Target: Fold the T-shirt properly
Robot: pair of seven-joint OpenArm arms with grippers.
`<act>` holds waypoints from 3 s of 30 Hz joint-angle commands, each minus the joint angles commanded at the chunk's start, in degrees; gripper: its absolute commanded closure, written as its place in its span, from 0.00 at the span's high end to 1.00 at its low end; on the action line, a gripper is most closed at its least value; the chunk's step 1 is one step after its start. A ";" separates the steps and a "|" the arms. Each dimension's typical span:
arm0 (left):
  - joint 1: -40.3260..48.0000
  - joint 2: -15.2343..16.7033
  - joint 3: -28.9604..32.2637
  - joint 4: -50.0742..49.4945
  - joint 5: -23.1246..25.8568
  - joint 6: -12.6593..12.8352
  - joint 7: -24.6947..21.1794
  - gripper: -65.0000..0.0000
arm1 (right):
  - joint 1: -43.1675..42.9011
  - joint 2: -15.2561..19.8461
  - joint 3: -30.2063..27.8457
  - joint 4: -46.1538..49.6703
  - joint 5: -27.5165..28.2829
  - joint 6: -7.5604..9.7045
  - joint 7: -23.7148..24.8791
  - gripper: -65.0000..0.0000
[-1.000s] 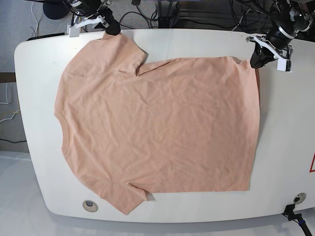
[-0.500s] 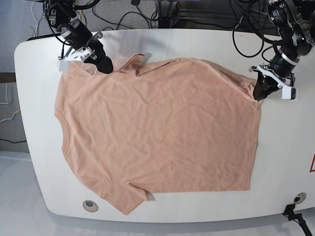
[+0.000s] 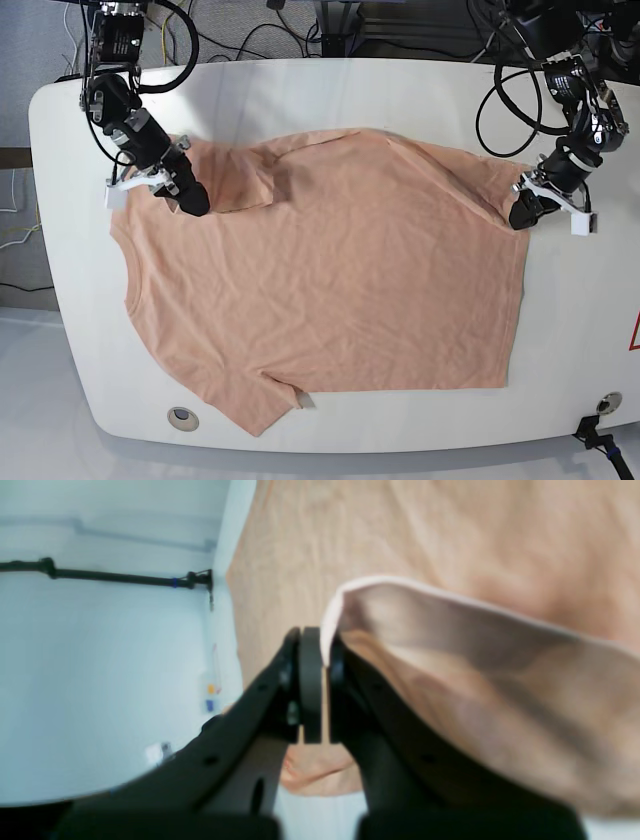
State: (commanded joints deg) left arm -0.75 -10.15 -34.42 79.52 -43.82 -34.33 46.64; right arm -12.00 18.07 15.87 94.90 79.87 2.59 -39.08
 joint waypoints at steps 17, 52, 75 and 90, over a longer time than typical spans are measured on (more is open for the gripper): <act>-8.70 -1.41 -0.09 -6.77 7.65 0.00 -3.34 0.00 | 12.48 0.53 -0.09 -8.70 -4.04 0.09 -1.49 0.00; 3.25 -8.97 0.88 19.87 18.02 -0.35 -5.01 0.63 | 6.24 10.55 -2.99 9.05 -40.53 1.67 -5.36 0.75; 18.99 -8.88 6.77 22.42 18.20 -0.35 -19.96 0.63 | 5.10 -1.05 10.81 -3.16 -70.15 26.37 -3.78 0.75; 18.73 -8.70 6.51 22.07 18.20 -0.26 -19.87 0.63 | 4.84 -1.14 10.73 -6.95 -70.07 26.46 -1.49 0.39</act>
State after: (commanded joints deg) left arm 17.98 -18.86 -27.91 101.58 -25.63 -34.59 26.77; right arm -7.16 16.92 26.59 87.96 9.80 29.05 -40.57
